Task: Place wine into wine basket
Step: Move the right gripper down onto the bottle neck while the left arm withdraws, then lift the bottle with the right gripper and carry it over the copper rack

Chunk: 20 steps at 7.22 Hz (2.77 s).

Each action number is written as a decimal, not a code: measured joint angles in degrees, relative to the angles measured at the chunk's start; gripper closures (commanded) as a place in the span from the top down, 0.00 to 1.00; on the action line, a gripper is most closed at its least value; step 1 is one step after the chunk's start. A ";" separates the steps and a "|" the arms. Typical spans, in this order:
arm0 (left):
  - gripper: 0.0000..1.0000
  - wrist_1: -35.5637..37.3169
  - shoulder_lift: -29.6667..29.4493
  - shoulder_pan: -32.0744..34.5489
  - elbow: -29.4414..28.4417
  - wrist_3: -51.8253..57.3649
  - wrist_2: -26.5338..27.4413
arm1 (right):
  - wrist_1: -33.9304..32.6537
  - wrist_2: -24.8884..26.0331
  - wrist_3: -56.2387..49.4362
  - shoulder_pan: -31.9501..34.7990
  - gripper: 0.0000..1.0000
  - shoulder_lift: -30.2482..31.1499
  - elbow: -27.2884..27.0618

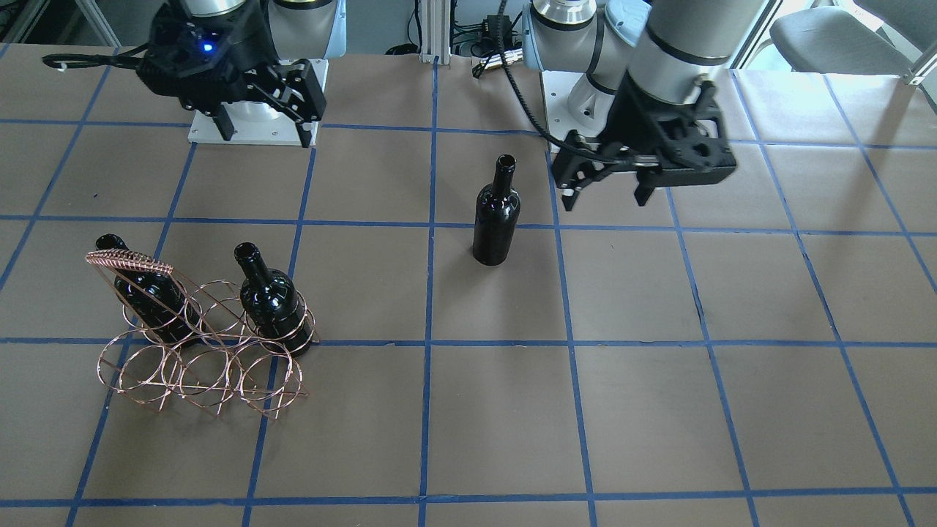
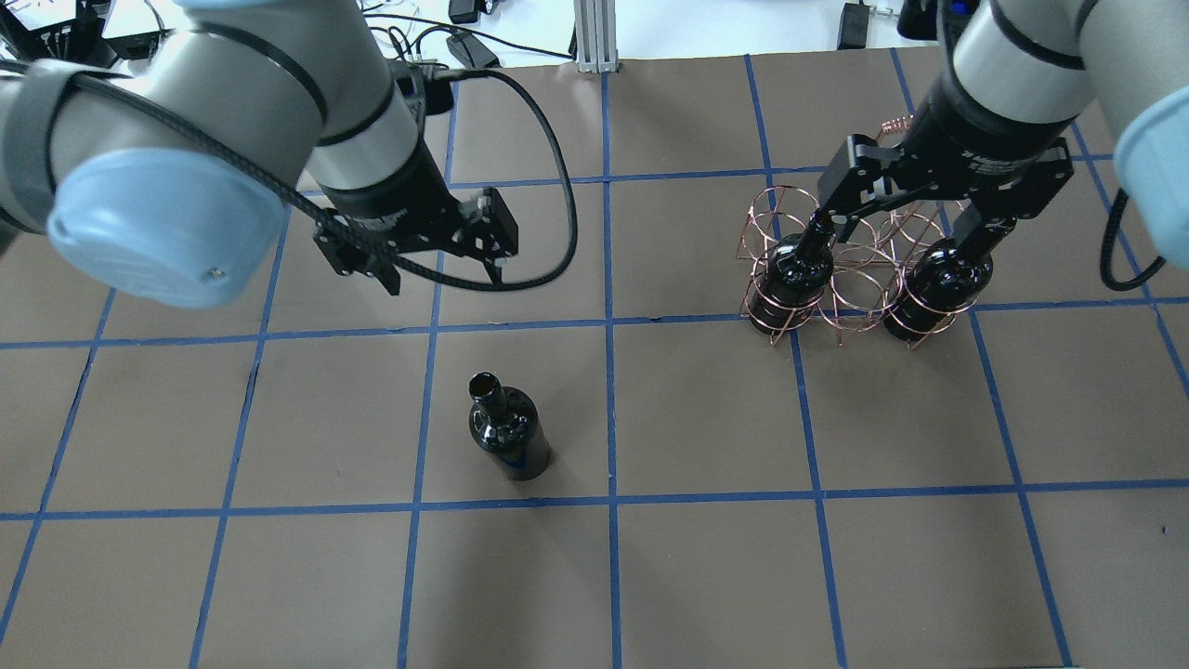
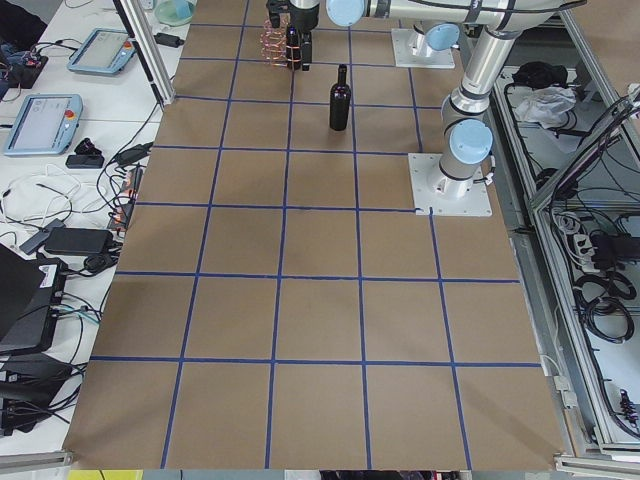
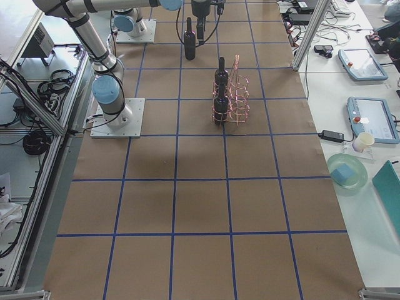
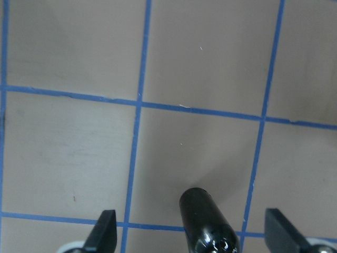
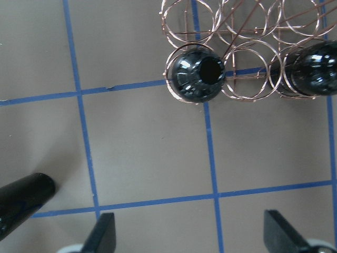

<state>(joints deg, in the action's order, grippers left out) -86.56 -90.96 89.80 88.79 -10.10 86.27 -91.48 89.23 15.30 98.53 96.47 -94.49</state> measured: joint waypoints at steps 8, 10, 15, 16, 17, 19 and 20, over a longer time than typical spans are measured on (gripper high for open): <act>1.00 4.13 -3.99 -19.67 -0.80 20.69 2.52 | -17.39 1.30 30.96 27.47 0.99 -17.62 4.23; 1.00 4.73 -4.38 -20.09 -0.24 21.95 2.57 | -17.62 2.22 31.98 29.17 0.99 -19.41 4.18; 1.00 4.97 -5.49 -20.17 0.07 22.47 2.50 | -16.96 2.00 31.72 30.04 0.90 -21.10 3.88; 1.00 4.94 -5.57 -20.14 0.07 22.53 2.50 | -16.85 1.96 31.67 30.05 0.90 -21.12 3.88; 1.00 4.92 -5.63 -20.11 0.13 22.56 2.50 | -16.46 1.84 31.74 30.08 0.90 -21.14 3.84; 1.00 4.92 -5.82 -20.10 0.37 22.52 2.44 | -15.64 1.65 31.59 30.13 0.68 -21.10 3.80; 1.00 4.96 -5.99 -20.10 0.45 22.50 2.42 | -15.57 1.58 31.48 30.14 0.59 -21.09 3.79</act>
<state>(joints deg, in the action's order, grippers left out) -81.60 -96.95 69.70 89.24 12.40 88.69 -107.06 90.81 46.78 128.67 75.38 -90.70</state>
